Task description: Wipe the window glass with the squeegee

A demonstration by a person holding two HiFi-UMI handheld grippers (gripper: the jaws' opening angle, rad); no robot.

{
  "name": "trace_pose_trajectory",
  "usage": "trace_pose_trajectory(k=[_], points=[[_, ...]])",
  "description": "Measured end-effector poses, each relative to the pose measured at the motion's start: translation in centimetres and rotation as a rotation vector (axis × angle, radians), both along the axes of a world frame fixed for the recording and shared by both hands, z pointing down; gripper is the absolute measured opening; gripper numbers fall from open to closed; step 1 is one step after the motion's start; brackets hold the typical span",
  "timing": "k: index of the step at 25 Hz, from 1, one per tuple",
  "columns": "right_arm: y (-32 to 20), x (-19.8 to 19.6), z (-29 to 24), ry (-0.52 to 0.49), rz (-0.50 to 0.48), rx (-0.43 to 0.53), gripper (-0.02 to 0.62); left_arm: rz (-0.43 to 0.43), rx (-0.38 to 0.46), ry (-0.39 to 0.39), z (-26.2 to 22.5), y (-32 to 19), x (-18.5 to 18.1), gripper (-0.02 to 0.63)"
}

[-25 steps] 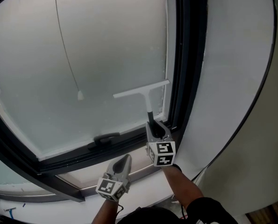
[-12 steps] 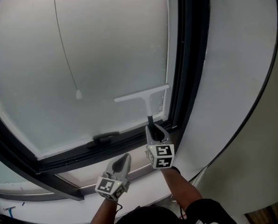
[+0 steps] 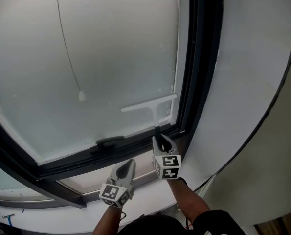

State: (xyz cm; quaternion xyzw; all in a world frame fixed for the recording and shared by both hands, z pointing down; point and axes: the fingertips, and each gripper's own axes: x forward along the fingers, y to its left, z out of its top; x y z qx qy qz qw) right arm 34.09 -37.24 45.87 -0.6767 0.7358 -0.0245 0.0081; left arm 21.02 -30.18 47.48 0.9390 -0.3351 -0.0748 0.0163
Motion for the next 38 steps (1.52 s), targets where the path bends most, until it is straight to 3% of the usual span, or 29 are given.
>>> trace_pose_trajectory(k=[23, 38], points=[[1.2, 0.2, 4.6, 0.022, -0.002, -0.094, 0.097, 0.02, -0.039, 0.01, 0.5, 0.8, 1.0, 0.0], [1.8, 0.0, 6.4, -0.002, -0.021, -0.134, 0.097, -0.03, -0.06, 0.019, 1.1, 1.1, 0.9, 0.0]])
